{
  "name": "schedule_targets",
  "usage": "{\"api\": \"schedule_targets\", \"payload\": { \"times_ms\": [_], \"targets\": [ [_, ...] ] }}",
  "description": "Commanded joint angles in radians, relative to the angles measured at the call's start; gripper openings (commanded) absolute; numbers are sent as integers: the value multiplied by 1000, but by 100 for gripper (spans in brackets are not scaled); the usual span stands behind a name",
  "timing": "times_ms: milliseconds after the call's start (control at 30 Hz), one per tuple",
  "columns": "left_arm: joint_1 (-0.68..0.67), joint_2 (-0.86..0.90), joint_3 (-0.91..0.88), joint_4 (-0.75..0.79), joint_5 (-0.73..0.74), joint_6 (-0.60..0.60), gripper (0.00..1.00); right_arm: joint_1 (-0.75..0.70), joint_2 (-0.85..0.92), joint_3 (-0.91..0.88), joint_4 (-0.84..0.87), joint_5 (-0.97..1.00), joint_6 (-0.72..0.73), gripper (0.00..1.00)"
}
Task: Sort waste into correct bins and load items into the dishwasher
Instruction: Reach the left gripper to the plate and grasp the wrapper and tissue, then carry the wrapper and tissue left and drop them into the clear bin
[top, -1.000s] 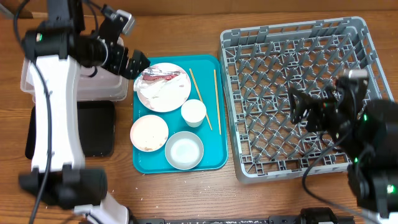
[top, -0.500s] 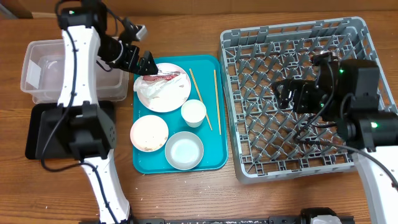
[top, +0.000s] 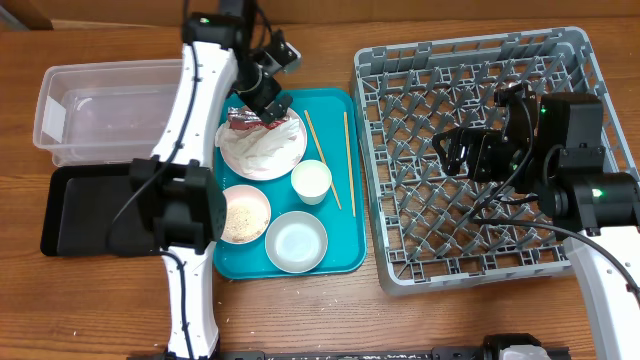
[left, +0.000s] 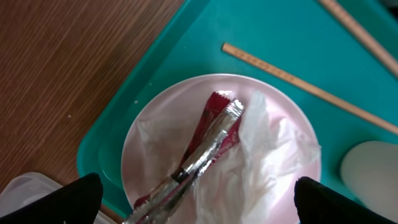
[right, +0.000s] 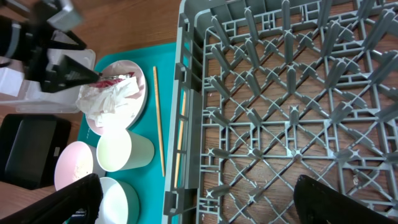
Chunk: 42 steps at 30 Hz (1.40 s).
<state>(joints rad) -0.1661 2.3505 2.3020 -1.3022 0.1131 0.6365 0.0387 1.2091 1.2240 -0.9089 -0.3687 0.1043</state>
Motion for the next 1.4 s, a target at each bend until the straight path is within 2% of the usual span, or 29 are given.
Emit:
{"api": "schedule_targets", "payload": {
  "times_ms": [0,133,367,733,833,967,1033,1100,1133,1267,1367],
  "targets": [
    [9,62,19,-6,-113,35,100,-6,-4,23,3,-11,-1,100],
    [8,87,17,-58,-35,76,100,-6,-4,23,-2,-7,-1,100],
    [8,131,17,-143,113,78,100,-6,0,23,-2,-7,-1,100],
    [8,212,-10,-134,55,69,98,-6,25,23,-10,-7,-1,100],
    [8,232,-11,-134,56,59,95,-6,37,23,-10,-7,-1,100],
    [8,269,-11,-133,59,55,74,-6,51,23,-10,-7,-1,100],
    [8,285,-13,-133,60,46,51,-6,55,23,-10,-7,-1,100],
    [8,294,-13,-134,60,31,17,-6,56,23,-10,-7,-1,100],
    [8,294,-13,-134,60,22,4,-6,56,23,-10,-7,-1,100],
    [8,291,-10,-137,52,-37,4,-6,56,23,-10,-7,-1,100],
    [8,288,33,-208,51,-87,4,-6,56,23,-10,-7,0,100]
  ]
}}
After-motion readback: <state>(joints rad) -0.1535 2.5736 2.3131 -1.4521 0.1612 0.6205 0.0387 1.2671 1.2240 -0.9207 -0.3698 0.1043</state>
